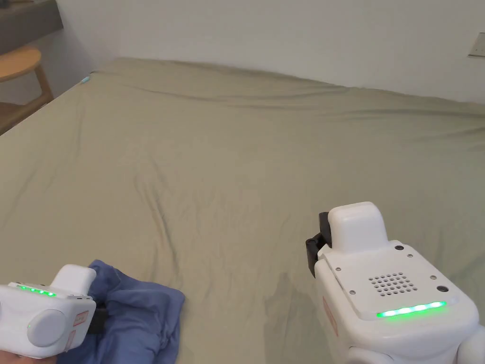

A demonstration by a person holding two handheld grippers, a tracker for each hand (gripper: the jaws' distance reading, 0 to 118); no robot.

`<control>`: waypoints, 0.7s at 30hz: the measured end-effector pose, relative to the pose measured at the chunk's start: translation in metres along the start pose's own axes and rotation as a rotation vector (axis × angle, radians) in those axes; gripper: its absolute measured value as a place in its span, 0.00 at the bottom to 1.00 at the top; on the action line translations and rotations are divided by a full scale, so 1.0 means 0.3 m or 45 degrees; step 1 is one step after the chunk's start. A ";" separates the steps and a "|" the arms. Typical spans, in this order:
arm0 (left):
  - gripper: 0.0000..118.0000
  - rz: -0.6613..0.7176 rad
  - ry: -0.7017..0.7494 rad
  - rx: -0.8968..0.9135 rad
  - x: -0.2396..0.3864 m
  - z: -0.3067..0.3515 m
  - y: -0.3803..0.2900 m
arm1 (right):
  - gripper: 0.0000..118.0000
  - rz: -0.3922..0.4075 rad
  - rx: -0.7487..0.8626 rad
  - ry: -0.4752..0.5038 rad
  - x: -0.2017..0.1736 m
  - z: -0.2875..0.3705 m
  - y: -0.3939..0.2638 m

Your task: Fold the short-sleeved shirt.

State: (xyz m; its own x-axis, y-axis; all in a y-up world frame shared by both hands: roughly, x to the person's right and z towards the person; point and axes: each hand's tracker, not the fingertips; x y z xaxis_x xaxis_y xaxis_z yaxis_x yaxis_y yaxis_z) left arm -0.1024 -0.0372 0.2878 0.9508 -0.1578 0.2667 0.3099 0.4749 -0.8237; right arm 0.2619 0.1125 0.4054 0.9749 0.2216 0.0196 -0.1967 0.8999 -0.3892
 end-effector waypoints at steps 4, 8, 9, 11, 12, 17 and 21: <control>0.25 -0.041 0.142 -0.027 -0.134 -0.048 -0.006 | 0.01 0.020 0.002 0.012 -0.053 -0.017 0.006; 0.25 -0.030 0.298 -0.055 -0.311 -0.109 0.001 | 0.01 0.049 -0.012 0.030 -0.097 -0.039 0.012; 0.25 -0.020 0.321 -0.075 -0.362 -0.128 0.003 | 0.01 0.055 -0.017 0.032 -0.107 -0.047 0.013; 0.25 -0.025 0.371 -0.105 -0.462 -0.169 0.004 | 0.01 0.068 -0.028 0.034 -0.125 -0.064 0.014; 0.25 -0.040 0.409 -0.115 -0.513 -0.186 0.004 | 0.01 0.076 -0.036 0.036 -0.135 -0.072 0.016; 0.25 -0.078 0.585 -0.185 -0.713 -0.252 0.018 | 0.01 0.089 -0.067 0.037 -0.171 -0.124 0.014; 0.25 -0.046 0.626 -0.182 -0.834 -0.313 0.035 | 0.01 0.093 -0.090 0.038 -0.193 -0.159 0.008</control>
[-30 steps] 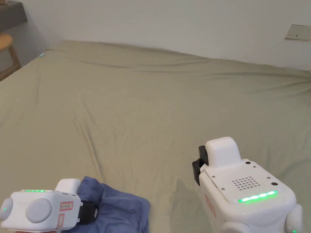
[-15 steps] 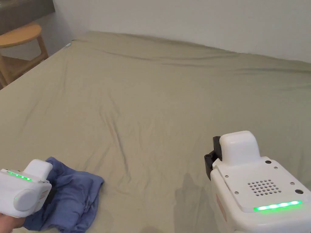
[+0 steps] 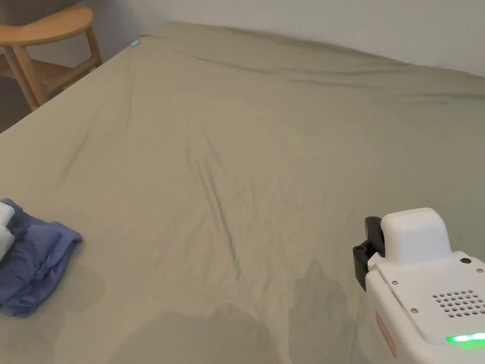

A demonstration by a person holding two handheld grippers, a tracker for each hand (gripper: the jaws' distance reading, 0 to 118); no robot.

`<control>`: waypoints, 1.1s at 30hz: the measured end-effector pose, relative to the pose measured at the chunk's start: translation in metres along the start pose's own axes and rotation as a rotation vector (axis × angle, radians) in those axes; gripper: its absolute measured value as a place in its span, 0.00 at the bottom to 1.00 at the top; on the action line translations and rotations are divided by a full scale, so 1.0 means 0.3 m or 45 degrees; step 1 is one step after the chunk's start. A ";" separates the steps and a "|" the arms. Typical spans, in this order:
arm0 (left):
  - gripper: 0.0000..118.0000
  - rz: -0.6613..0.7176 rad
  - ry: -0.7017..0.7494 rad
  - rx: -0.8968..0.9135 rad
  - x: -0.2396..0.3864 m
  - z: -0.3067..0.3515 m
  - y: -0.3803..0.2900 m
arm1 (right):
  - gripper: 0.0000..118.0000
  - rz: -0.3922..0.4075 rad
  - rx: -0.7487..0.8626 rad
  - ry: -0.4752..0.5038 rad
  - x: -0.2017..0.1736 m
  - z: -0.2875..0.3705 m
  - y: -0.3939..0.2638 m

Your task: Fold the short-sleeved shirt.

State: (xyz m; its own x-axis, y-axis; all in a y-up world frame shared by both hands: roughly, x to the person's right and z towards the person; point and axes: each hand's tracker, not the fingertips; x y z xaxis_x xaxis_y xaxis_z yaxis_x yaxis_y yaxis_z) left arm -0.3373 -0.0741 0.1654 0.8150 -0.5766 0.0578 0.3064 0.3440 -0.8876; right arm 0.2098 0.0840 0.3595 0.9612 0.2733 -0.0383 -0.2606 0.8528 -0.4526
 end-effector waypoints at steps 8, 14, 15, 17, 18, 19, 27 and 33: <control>1.00 0.222 -0.056 0.245 -0.048 0.199 0.032 | 0.01 -0.006 -0.019 0.000 0.026 -0.005 0.009; 1.00 0.534 -0.235 0.520 -0.106 0.563 0.111 | 0.01 -0.025 0.037 -0.020 0.093 0.059 0.045; 1.00 0.589 -0.265 0.603 -0.104 0.653 0.122 | 0.01 -0.027 0.059 -0.034 0.112 0.082 0.056; 1.00 0.679 -0.350 0.764 -0.092 0.821 0.131 | 0.01 -0.042 0.102 -0.055 0.155 0.122 0.079; 1.00 0.722 -0.386 0.836 -0.084 0.892 0.137 | 0.01 -0.051 0.126 -0.071 0.178 0.145 0.092; 1.00 0.749 -0.428 0.913 -0.064 0.982 0.138 | 0.01 -0.060 0.153 -0.089 0.203 0.173 0.105; 0.89 0.665 -0.511 1.320 0.242 1.497 0.129 | 0.01 -0.052 0.358 -0.241 0.358 0.392 0.175; 0.56 0.609 -0.590 1.466 0.493 1.715 0.107 | 0.01 -0.053 0.453 -0.338 0.420 0.521 0.164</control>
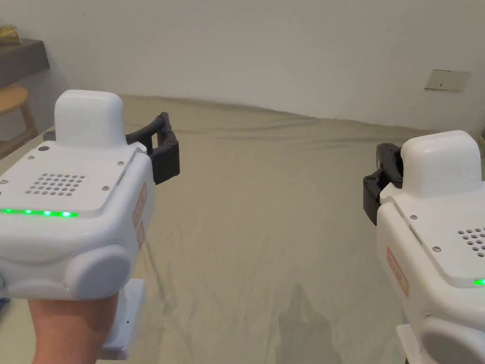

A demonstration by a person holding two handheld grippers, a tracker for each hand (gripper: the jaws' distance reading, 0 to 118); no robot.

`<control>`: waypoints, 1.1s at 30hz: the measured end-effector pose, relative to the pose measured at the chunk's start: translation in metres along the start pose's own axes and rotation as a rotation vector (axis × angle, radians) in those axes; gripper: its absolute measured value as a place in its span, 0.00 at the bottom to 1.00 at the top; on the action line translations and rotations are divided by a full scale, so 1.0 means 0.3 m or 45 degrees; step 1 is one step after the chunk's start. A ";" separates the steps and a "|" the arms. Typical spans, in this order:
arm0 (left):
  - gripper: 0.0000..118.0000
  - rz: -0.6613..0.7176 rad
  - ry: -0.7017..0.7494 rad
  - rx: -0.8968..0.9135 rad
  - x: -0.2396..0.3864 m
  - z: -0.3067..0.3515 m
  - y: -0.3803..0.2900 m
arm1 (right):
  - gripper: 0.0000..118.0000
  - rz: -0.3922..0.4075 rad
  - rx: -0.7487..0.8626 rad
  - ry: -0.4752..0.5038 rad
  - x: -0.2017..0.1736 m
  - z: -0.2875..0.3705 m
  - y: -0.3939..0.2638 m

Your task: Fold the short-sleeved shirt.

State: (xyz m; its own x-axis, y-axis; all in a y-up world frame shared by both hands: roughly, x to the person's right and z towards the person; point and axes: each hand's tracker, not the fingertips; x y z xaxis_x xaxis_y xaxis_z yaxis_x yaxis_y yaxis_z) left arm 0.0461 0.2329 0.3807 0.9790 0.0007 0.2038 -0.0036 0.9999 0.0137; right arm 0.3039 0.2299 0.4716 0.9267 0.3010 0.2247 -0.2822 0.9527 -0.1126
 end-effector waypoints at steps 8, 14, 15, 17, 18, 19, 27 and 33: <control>0.00 -0.098 -0.104 0.090 0.253 0.082 -0.029 | 0.01 0.001 0.014 -0.056 0.056 0.071 -0.054; 0.00 -0.192 -0.121 0.046 0.321 0.117 -0.089 | 0.01 -0.009 -0.034 -0.062 0.071 0.074 -0.117; 0.00 -0.185 -0.131 0.022 0.322 0.117 -0.100 | 0.01 -0.010 -0.037 -0.064 0.072 0.077 -0.124; 0.00 -0.179 -0.136 -0.001 0.323 0.114 -0.115 | 0.01 -0.009 -0.037 -0.066 0.072 0.083 -0.132; 0.00 -0.184 -0.130 -0.004 0.324 0.112 -0.125 | 0.01 -0.007 -0.037 -0.067 0.071 0.086 -0.133; 0.00 -0.188 -0.129 -0.010 0.323 0.110 -0.130 | 0.01 -0.005 -0.035 -0.069 0.071 0.087 -0.134; 0.00 -0.186 -0.131 0.017 0.325 0.117 -0.122 | 0.01 -0.001 -0.012 -0.093 0.071 0.096 -0.138; 0.00 -0.194 -0.130 0.031 0.332 0.117 -0.115 | 0.01 -0.005 -0.015 -0.091 0.066 0.094 -0.142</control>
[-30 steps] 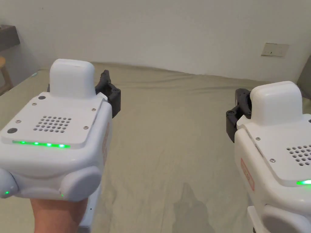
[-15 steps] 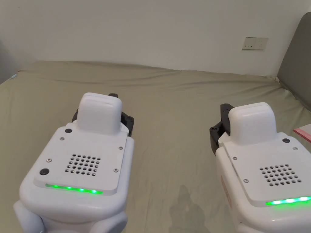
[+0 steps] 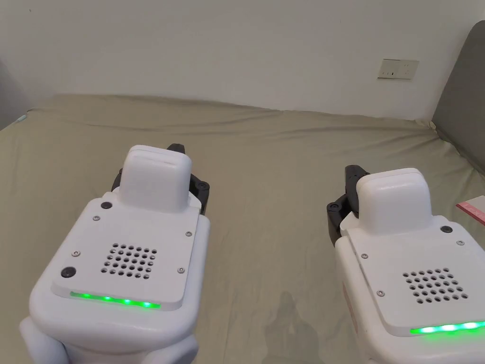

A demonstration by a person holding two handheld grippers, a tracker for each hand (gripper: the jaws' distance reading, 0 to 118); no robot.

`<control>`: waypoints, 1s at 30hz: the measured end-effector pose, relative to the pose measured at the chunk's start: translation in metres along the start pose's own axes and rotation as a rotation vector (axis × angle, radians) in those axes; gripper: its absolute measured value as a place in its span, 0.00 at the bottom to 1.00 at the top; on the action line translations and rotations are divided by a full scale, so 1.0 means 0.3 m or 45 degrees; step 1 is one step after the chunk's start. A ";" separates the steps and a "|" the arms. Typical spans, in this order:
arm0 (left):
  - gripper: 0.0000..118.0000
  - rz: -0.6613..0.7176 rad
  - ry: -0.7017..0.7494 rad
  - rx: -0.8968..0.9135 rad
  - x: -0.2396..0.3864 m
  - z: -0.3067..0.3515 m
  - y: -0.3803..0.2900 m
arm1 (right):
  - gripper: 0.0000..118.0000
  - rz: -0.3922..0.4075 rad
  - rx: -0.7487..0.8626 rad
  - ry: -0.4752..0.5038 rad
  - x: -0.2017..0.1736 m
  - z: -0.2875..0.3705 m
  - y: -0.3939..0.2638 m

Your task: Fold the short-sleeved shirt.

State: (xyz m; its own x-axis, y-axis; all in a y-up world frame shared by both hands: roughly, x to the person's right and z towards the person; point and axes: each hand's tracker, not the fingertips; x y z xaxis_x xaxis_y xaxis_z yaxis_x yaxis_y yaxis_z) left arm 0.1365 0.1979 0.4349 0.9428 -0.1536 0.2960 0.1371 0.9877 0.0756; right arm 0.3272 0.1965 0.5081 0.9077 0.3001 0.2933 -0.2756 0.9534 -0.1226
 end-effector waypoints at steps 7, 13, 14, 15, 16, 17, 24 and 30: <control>0.00 0.000 0.003 0.000 0.000 -0.007 -0.007 | 0.01 -0.005 0.009 0.003 -0.006 -0.002 0.001; 0.00 0.004 0.002 -0.007 -0.002 -0.009 -0.010 | 0.01 -0.008 0.010 -0.002 -0.010 -0.005 -0.002; 0.00 0.003 0.004 -0.007 -0.002 -0.010 -0.010 | 0.01 -0.010 0.010 -0.003 -0.010 -0.006 -0.002; 0.00 0.002 0.004 -0.009 -0.003 -0.011 -0.011 | 0.01 -0.012 0.010 -0.001 -0.009 -0.006 -0.002; 0.00 0.002 0.003 -0.010 -0.003 -0.011 -0.012 | 0.01 -0.013 0.010 -0.001 -0.009 -0.006 -0.002; 0.00 0.003 0.001 -0.012 -0.004 -0.012 -0.013 | 0.01 -0.014 0.011 -0.002 -0.008 -0.006 -0.003; 0.42 0.002 0.004 -0.039 -0.008 -0.021 -0.028 | 0.82 -0.045 0.031 0.007 0.002 -0.014 -0.013; 1.00 -0.002 0.010 -0.035 -0.019 -0.027 -0.037 | 0.99 0.002 0.051 0.030 0.003 -0.017 -0.015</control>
State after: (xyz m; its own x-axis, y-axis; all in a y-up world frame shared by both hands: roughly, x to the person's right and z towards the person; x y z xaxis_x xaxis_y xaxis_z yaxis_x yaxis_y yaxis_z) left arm 0.1323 0.1882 0.4246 0.9448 -0.1552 0.2884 0.1471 0.9879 0.0497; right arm 0.3309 0.1925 0.5041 0.9143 0.3016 0.2703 -0.2893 0.9534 -0.0852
